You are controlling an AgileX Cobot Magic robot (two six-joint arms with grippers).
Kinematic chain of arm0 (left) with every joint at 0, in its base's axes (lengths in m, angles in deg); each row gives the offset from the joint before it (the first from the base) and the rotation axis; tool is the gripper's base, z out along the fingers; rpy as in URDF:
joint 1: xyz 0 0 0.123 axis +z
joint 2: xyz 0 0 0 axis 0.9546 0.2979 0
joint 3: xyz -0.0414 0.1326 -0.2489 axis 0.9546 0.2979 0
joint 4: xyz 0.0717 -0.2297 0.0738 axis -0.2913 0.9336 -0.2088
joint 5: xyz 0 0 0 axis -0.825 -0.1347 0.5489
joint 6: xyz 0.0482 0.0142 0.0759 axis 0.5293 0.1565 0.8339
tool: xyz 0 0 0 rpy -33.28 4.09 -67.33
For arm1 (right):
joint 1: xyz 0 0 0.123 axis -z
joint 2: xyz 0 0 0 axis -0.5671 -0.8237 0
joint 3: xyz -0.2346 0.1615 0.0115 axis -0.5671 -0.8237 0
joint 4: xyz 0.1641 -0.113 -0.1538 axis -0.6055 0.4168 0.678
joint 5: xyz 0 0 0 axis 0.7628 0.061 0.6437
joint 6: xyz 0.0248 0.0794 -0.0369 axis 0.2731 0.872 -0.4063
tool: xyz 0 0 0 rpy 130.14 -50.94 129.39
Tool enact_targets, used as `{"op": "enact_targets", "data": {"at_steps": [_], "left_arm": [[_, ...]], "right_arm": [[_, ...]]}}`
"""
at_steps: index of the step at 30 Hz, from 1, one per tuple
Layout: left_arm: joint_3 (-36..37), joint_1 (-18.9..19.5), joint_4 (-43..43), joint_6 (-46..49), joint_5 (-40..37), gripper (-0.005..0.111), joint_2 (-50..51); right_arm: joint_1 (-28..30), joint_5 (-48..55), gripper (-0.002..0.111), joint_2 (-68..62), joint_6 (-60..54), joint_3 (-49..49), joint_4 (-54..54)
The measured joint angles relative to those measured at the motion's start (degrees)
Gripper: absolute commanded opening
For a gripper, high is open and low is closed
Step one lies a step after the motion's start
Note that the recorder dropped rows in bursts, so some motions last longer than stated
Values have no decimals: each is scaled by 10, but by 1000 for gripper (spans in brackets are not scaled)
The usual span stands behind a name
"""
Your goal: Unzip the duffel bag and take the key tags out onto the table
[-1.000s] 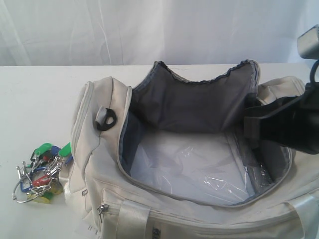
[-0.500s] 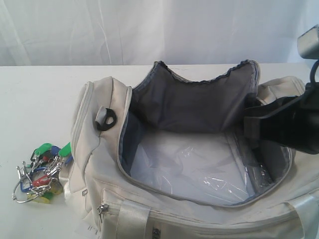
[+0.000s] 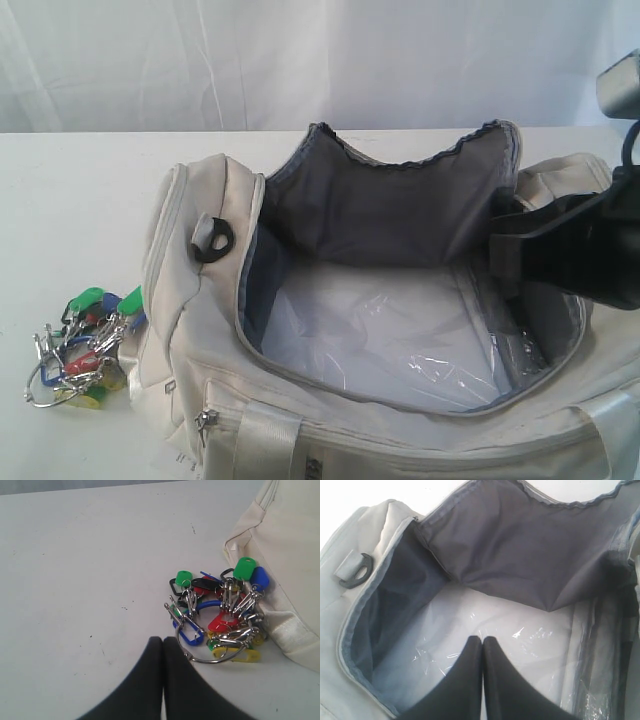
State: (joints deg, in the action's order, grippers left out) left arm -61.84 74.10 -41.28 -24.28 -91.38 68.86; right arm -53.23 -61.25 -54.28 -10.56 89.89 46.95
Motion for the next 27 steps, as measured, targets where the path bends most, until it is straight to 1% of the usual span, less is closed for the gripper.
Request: {"op": "enact_targets", "data": {"at_steps": [5,8,10,12,14,16,17,20,27], "left_arm": [[0,0,0,0,0,0,0],[0,0,0,0,0,0,0],[0,0,0,0,0,0,0],[0,0,0,0,0,0,0],[0,0,0,0,0,0,0],[0,0,0,0,0,0,0],[0,0,0,0,0,0,0],[0,0,0,0,0,0,0],[0,0,0,0,0,0,0]], "right_arm": [[0,1,0,21,0,0,0],[22,3,0,73,0,0,0],[54,3,0,116,0,0,0],[99,3,0,165,0,0,0],[162,4,0,236,0,0,1],[205,15,0,309,1,0,2],[214,23,0,331,1,0,2],[224,76,0,412,0,0,8],[225,81,0,448,-15,-19,21]]}}
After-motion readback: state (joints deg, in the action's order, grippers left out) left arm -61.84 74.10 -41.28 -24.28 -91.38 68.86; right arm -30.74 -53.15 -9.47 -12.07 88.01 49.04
